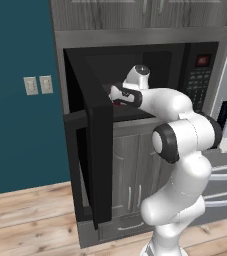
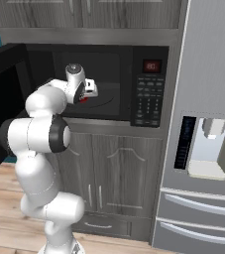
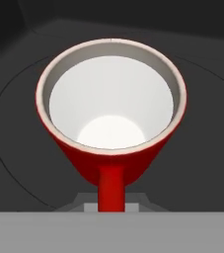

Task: Pick the mug from the counter and place it inside the microwave. Then close the microwave.

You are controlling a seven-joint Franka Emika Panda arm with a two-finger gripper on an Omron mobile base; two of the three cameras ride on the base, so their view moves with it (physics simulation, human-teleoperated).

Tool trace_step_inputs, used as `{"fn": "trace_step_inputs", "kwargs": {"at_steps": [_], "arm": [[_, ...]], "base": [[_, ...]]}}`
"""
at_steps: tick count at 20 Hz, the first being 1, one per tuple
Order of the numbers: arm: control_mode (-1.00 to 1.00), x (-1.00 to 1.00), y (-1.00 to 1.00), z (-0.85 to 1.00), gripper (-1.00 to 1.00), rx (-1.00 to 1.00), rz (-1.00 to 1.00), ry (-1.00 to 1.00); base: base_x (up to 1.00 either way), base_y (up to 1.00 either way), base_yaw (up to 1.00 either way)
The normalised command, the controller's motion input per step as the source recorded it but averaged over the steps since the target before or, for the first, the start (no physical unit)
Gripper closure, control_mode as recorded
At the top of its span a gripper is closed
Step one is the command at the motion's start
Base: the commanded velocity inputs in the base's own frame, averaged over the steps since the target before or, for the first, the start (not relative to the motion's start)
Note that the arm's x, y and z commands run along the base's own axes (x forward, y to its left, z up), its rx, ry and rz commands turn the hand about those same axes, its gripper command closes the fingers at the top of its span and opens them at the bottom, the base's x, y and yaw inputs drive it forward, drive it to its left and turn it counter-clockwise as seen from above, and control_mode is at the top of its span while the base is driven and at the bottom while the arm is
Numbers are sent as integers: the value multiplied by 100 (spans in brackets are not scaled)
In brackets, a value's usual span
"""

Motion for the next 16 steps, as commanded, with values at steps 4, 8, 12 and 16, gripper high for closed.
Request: {"fn": "trace_step_inputs", "kwargs": {"at_steps": [4,8,12,16], "arm": [[-100,6,2,-9,100,0,0,0],[-100,7,0,-11,100,0,0,0],[-100,10,0,-9,100,0,0,0],[-100,11,0,-3,100,0,0,0]], "base": [[0,0,0],[0,0,0],[0,0,0],[0,0,0]]}}
